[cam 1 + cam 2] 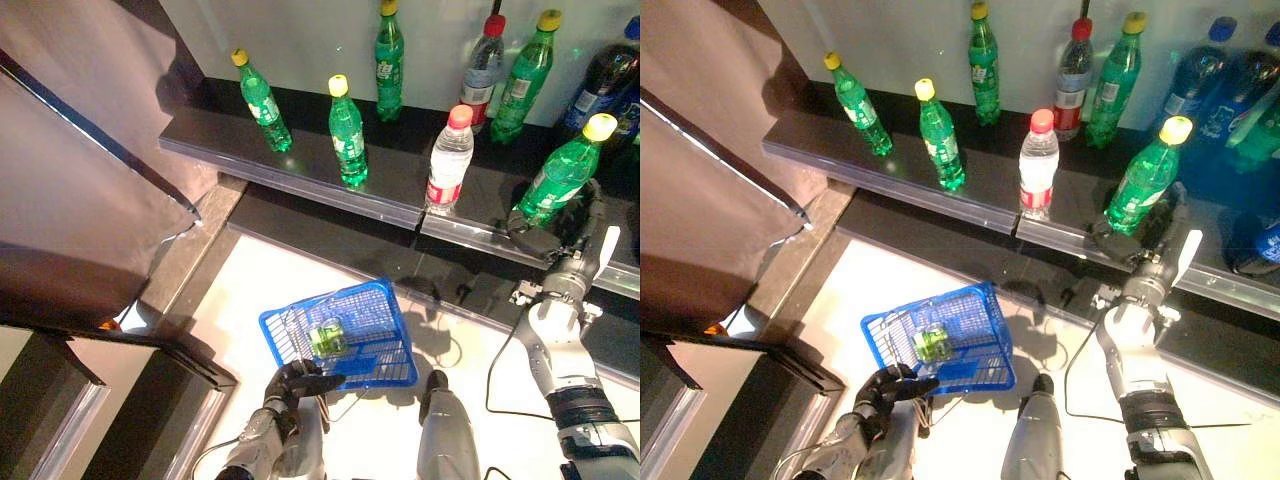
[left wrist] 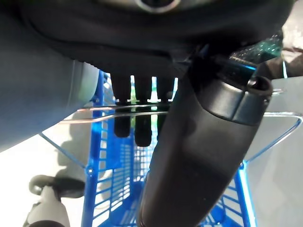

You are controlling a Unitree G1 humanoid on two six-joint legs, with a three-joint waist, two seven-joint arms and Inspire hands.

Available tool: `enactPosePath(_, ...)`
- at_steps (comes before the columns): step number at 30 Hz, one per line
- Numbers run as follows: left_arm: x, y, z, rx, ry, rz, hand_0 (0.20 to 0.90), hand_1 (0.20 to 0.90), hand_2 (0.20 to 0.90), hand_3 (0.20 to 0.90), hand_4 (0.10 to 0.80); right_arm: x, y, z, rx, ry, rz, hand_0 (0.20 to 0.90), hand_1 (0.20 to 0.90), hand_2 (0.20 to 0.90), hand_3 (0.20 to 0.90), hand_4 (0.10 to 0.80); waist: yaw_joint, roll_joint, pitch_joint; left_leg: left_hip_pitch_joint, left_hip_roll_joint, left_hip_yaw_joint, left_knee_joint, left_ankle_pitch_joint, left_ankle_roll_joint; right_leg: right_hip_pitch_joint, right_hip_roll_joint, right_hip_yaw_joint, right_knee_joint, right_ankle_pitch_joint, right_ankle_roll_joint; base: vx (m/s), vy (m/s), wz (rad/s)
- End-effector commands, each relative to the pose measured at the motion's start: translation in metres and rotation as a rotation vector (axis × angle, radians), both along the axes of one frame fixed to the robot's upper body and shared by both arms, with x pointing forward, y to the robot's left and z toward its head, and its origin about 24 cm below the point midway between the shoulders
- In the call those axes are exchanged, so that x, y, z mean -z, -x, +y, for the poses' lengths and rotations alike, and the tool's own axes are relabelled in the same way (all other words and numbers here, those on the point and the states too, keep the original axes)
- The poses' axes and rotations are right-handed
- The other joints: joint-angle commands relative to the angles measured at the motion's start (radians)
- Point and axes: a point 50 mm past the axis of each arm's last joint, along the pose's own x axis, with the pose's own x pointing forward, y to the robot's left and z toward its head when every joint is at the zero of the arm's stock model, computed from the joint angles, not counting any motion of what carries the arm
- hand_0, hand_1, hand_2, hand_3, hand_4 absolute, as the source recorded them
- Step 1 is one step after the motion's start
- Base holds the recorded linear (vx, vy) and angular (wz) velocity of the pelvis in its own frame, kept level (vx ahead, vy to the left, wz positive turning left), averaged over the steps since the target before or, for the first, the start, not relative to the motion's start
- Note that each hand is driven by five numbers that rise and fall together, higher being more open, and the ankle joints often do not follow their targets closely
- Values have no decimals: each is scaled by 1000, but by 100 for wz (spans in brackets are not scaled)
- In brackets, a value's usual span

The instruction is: Pick up the drink and place into the basket.

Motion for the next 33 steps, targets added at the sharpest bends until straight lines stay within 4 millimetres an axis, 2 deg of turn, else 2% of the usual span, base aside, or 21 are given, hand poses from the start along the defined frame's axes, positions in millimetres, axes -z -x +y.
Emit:
enactPosePath(1,32,94,92,-116,-247,299,300,300,300,200,100,-76,-14,9,-38,45,-307,900,900,900,900,800,51,-89,32,-128,-37,-34,41,260,22,149,10,-29,-163,75,-34,0,0,0)
enactPosePath(7,29,87,92,-105,-243,287,300,300,300,200,100,-96,-21,11,-61,81,-322,900,900,900,900,800,55,-83,38,-134,-37,-35,46,268,19,150,12,-28,-169,74,-37,-7,-1,1)
enactPosePath(8,29,87,92,-104,-242,286,300,300,300,200,100,-98,-22,11,-61,85,-322,712,712,712,680,580,55,-82,39,-134,-36,-35,46,269,19,152,13,-28,-171,74,-38,1,2,-5)
enactPosePath(9,29,87,92,-102,-241,286,300,300,300,200,100,-99,-23,10,-60,86,-321,453,453,453,378,278,56,-81,38,-133,-35,-34,46,271,18,155,14,-27,-174,74,-39,4,3,-4)
enactPosePath(10,29,87,92,-101,-240,286,300,300,300,200,100,-102,-23,8,-56,86,-322,300,300,300,200,100,57,-80,37,-130,-34,-33,45,271,18,160,14,-28,-177,73,-39,0,0,0)
enactPosePath(22,31,93,95,-94,-246,312,300,300,300,200,100,-110,-25,-3,-36,68,-325,300,300,300,200,100,64,-80,18,-111,-32,-31,41,278,18,191,17,-28,-189,77,-37,7,0,1)
enactPosePath(33,31,108,98,-119,-220,318,300,300,300,200,100,-79,-11,-1,-19,50,-304,300,300,300,200,100,69,-108,-42,-39,-16,-7,14,268,27,262,11,-31,-219,101,-24,69,8,3)
